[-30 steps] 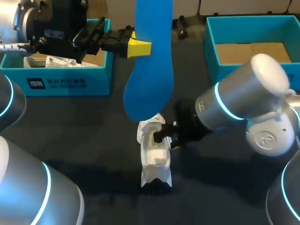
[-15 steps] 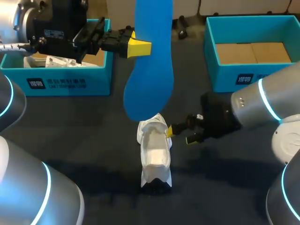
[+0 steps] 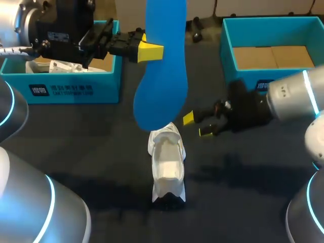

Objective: Take the shoe out of the shoebox, open the shoe tongue, remove and reinsert the insole, then place the shoe into the shoebox

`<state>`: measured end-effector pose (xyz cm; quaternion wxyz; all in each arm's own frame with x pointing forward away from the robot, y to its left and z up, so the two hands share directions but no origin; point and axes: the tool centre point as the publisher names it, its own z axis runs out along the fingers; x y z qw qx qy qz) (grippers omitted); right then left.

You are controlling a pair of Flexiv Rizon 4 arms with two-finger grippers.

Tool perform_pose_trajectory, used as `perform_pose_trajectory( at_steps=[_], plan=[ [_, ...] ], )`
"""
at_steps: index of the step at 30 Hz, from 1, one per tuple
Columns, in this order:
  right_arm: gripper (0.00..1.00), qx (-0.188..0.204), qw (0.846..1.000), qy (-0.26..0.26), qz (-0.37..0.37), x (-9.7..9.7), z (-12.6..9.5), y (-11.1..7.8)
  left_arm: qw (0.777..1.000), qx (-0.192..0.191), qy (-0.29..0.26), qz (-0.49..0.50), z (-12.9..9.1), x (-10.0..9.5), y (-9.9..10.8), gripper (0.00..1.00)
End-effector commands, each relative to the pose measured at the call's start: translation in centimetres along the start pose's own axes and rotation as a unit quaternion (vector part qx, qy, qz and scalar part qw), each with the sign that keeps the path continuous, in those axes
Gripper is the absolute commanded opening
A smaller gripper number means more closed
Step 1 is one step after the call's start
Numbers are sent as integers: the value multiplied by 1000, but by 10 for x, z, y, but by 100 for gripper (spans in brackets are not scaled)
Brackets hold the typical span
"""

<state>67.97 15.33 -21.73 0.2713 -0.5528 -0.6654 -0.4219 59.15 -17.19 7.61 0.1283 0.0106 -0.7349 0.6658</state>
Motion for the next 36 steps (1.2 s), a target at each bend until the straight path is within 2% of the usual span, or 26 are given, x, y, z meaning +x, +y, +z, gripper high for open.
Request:
perform_pose_trajectory(
  at_steps=[1,8,11,14,21,24,25,26,29,31,33,35,36],
  plan=[
    [100,13,999,36,-3,3,-17,3,1000,-2,2,0,0,-2,-2,0],
    [100,26,998,62,7,7,-18,10,1000,-2,2,0,0,-2,-2,0],
    [100,20,997,70,17,6,-22,16,1000,-2,2,0,0,-2,-2,0],
    [100,5,994,103,26,9,-27,20,1000,-2,2,0,0,-2,-2,0],
    [100,2,994,100,33,8,-28,21,1000,-2,2,0,0,-2,-2,0],
    [100,2,994,100,33,8,-28,21,991,-26,-57,118,0,-12,6,0],
    [100,2,994,100,33,8,-28,21,989,-29,-56,136,0,-16,8,0],
    [100,2,994,100,33,8,-28,21,980,-37,-81,178,-1,-19,10,0],
    [100,2,994,100,33,8,-28,21,956,-49,-93,272,-4,-26,17,0],
    [100,2,994,100,33,8,-28,21,941,-47,-89,322,-9,-32,20,0],
    [100,2,994,100,33,8,-28,21,920,-62,-70,381,-14,-38,26,0],
    [100,2,994,100,33,8,-28,21,872,-92,-44,478,-18,-51,38,0],
    [100,2,994,100,33,8,-28,21,851,-130,-41,508,-18,-61,44,0]
  ],
)
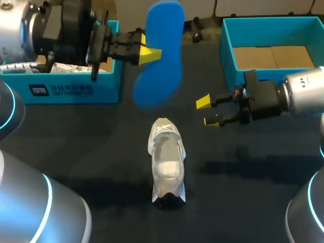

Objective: Take the shoe out of the shoebox, open the shoe tongue, remove and reinsert the insole, then place the shoe into the shoebox

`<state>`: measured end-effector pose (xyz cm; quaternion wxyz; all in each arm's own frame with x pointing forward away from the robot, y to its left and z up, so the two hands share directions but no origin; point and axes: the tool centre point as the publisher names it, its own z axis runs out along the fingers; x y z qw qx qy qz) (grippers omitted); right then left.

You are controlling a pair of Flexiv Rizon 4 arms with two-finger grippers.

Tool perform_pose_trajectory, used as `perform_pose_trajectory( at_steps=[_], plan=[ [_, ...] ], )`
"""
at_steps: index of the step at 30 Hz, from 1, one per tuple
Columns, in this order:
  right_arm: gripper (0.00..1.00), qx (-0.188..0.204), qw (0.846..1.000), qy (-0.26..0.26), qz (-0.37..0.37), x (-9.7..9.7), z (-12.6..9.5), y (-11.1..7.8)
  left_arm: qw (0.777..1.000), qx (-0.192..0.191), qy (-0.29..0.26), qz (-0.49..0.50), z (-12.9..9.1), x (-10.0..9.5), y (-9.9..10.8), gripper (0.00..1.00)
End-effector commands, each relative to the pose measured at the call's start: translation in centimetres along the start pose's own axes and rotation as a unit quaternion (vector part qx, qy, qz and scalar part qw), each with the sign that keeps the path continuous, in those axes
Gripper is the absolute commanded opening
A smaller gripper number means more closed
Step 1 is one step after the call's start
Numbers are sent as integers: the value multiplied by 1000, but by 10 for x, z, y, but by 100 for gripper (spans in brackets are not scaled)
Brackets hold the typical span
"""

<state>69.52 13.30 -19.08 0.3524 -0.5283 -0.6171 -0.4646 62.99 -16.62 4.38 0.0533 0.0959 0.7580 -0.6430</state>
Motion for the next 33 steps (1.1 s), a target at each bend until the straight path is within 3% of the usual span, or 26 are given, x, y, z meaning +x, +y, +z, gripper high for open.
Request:
perform_pose_trajectory(
  at_steps=[1,13,14,15,17,19,23,28,33],
  plan=[
    [100,0,1000,-1,0,0,1,0,940,-65,19,336,-4,-10,25,0],
    [100,0,1000,-1,0,0,1,0,940,-65,19,336,-4,-10,25,0],
    [100,0,1000,-1,0,0,1,0,930,-57,11,364,-5,-13,34,0],
    [100,0,1000,-1,0,0,1,0,922,-15,10,387,-8,-15,40,0],
    [100,0,1000,-1,0,0,1,0,912,-7,-3,410,-9,-24,54,0],
    [100,0,1000,-1,0,0,1,0,898,-31,-9,439,-6,-29,64,0],
    [100,0,1000,-1,0,0,1,0,884,6,-11,467,2,-39,86,0],
    [100,0,1000,-1,0,0,1,0,838,-20,31,544,19,-37,107,0],
    [100,0,1000,-1,0,0,1,0,838,-20,31,544,19,-37,107,0]
  ],
)
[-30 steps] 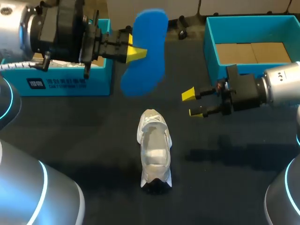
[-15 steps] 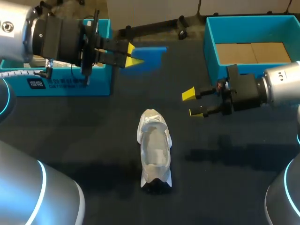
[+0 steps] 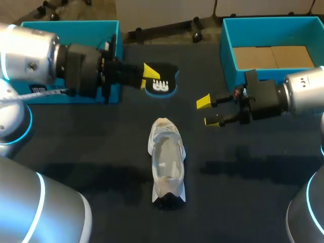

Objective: Take the shoe out of the shoebox, open the shoe tongue, remove and reinsert the insole, then place the shoe into the shoebox

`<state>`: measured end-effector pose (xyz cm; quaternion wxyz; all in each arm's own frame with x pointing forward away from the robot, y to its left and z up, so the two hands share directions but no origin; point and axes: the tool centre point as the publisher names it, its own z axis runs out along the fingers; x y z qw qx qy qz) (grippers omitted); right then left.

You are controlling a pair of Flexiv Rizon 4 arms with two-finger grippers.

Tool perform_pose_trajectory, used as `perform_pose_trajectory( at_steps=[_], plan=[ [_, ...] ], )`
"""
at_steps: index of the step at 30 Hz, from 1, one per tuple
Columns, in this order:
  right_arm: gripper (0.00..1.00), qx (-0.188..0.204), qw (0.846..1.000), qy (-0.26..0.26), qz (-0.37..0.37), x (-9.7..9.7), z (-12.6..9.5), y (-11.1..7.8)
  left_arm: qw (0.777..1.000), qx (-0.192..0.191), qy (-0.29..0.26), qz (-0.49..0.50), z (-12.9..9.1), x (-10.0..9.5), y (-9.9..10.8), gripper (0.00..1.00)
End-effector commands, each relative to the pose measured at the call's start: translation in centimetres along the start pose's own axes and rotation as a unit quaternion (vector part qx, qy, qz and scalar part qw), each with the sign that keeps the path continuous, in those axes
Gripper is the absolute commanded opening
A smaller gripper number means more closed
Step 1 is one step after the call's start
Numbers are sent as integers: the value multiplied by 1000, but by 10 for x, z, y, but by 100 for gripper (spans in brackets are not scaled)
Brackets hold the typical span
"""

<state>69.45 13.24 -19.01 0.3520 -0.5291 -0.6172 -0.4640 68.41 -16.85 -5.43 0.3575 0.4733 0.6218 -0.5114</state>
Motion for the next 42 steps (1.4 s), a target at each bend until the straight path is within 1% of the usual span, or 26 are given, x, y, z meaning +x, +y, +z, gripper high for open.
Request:
perform_pose_trajectory(
  at_steps=[1,10,13,14,15,17,18,19,21,22,23,24,36,37,39,40,41,42],
  plan=[
    [100,0,1000,0,0,0,2,1,999,6,11,50,2,-1,4,0],
    [100,0,1000,0,0,0,2,1,999,6,11,50,2,-1,4,0],
    [100,0,1000,0,0,0,2,1,995,16,10,94,11,18,1,0],
    [100,0,1000,0,0,0,2,1,994,17,9,108,13,22,0,0],
    [100,0,1000,0,0,0,2,1,994,15,7,107,15,27,0,0],
    [100,0,1000,0,0,0,2,1,988,-3,11,153,21,38,0,0],
    [100,0,1000,0,0,0,2,1,988,-7,16,155,24,44,2,0],
    [100,0,1000,0,0,0,2,1,988,-7,16,155,24,44,2,0],
    [100,0,1000,0,0,0,2,1,983,-15,11,185,30,58,6,0],
    [100,0,1000,0,0,0,2,1,982,-19,3,188,30,60,7,0],
    [100,0,1000,0,0,0,2,1,977,-27,-1,213,34,66,8,0],
    [100,0,1000,0,0,0,2,1,977,-24,5,214,36,70,8,0],
    [100,0,1000,0,0,0,2,1,977,-24,5,214,36,70,8,0],
    [100,0,1000,0,0,0,2,1,977,-6,4,215,40,75,9,0],
    [100,0,1000,0,0,0,2,1,977,11,-12,214,45,86,12,0],
    [100,0,1000,0,0,0,2,1,978,9,-19,208,45,90,15,0],
    [100,0,1000,0,0,0,2,1,978,9,-19,208,45,90,15,0],
    [100,0,1000,0,0,0,2,1,978,13,-32,205,45,97,18,0]
  ],
)
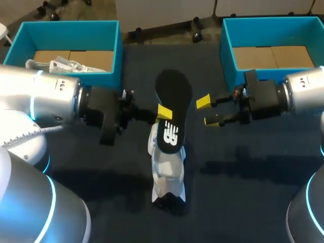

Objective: Take the shoe out of the shoebox, open the shoe tongue, remove and reinsert the insole, then place the shoe into the shoebox

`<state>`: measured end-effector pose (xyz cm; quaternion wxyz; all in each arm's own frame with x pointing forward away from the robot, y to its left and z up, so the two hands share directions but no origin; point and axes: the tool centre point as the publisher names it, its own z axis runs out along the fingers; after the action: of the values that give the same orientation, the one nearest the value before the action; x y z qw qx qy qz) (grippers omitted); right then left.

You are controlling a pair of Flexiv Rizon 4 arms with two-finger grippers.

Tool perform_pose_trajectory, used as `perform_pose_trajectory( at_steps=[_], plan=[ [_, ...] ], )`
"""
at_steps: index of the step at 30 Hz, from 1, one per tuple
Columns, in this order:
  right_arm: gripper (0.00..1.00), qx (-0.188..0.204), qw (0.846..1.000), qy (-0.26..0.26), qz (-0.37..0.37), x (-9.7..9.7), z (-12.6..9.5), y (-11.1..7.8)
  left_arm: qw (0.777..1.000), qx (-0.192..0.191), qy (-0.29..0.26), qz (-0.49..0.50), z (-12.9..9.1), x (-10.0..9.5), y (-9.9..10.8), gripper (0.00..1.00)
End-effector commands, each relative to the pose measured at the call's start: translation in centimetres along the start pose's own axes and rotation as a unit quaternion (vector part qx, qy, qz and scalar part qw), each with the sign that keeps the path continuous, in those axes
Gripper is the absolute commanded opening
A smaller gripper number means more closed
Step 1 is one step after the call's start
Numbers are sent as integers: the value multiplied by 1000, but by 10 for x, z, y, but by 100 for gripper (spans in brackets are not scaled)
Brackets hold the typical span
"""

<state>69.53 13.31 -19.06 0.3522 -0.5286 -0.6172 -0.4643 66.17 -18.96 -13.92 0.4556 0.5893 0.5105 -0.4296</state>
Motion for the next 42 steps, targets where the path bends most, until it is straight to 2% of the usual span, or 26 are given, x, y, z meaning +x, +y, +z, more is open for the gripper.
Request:
perform_pose_trajectory(
  at_steps=[1,6,21,37,42],
  plan=[
    [100,0,1000,0,0,0,1,0,1000,4,-30,0,5,24,8,0],
    [100,4,1000,10,-6,2,1,2,999,2,-36,16,5,38,7,0],
    [100,6,999,44,-23,13,19,26,995,-37,-56,78,11,43,1,0],
    [100,0,998,53,-40,23,29,28,993,-72,-47,82,18,44,8,0],
    [100,1,998,59,-21,27,31,26,992,-81,-48,80,18,44,12,0]
  ],
)
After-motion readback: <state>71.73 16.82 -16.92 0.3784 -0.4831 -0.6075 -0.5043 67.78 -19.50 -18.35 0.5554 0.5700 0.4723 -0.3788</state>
